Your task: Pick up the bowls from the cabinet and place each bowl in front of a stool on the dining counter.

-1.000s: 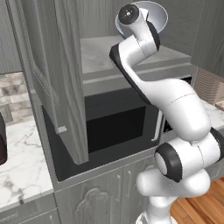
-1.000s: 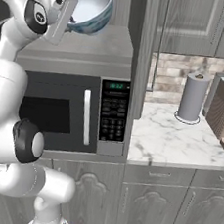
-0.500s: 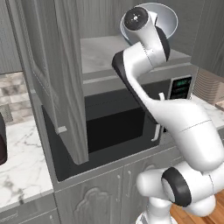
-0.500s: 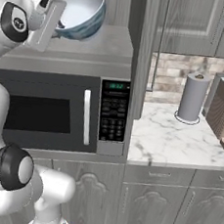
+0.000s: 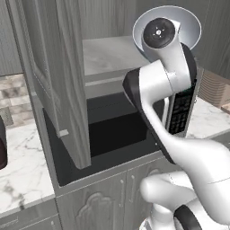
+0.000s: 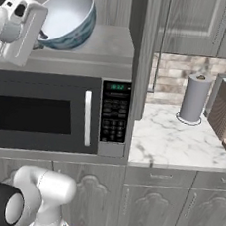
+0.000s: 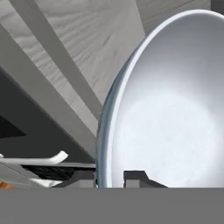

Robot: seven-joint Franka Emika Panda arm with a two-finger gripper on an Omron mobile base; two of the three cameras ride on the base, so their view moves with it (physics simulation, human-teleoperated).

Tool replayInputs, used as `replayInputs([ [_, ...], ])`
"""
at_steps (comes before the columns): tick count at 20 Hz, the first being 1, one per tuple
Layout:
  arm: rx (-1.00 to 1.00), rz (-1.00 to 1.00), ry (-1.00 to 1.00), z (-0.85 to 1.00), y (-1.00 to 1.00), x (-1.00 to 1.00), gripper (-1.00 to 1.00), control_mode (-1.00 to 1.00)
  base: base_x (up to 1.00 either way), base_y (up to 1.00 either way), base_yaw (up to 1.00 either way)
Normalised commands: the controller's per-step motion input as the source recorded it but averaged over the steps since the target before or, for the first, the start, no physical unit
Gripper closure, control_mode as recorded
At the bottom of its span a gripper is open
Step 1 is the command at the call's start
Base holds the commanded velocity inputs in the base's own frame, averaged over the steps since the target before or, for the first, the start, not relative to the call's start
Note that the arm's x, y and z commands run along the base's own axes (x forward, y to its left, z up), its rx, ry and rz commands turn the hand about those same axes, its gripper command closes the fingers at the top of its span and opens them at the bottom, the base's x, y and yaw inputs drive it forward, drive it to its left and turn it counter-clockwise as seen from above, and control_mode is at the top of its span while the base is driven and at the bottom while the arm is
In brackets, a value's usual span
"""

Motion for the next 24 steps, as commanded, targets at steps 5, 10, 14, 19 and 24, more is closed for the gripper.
replayInputs([
  [5,0.03,0.00,0.00,0.00,0.00,-1.00,1.00,-1.00,0.00,0.00,0.00],
  [10,0.27,0.00,0.03,0.00,-0.17,-0.99,1.00,-1.00,0.00,0.00,0.00],
  [14,0.35,-0.03,0.15,0.01,-0.14,-0.81,1.00,-1.00,0.00,0.00,0.00],
  [19,0.24,-0.06,0.33,0.00,-0.03,-0.44,1.00,-1.00,0.00,0.00,0.00],
  [24,0.01,-0.05,0.49,0.00,0.00,-0.04,1.00,-1.00,0.00,0.00,0.00],
])
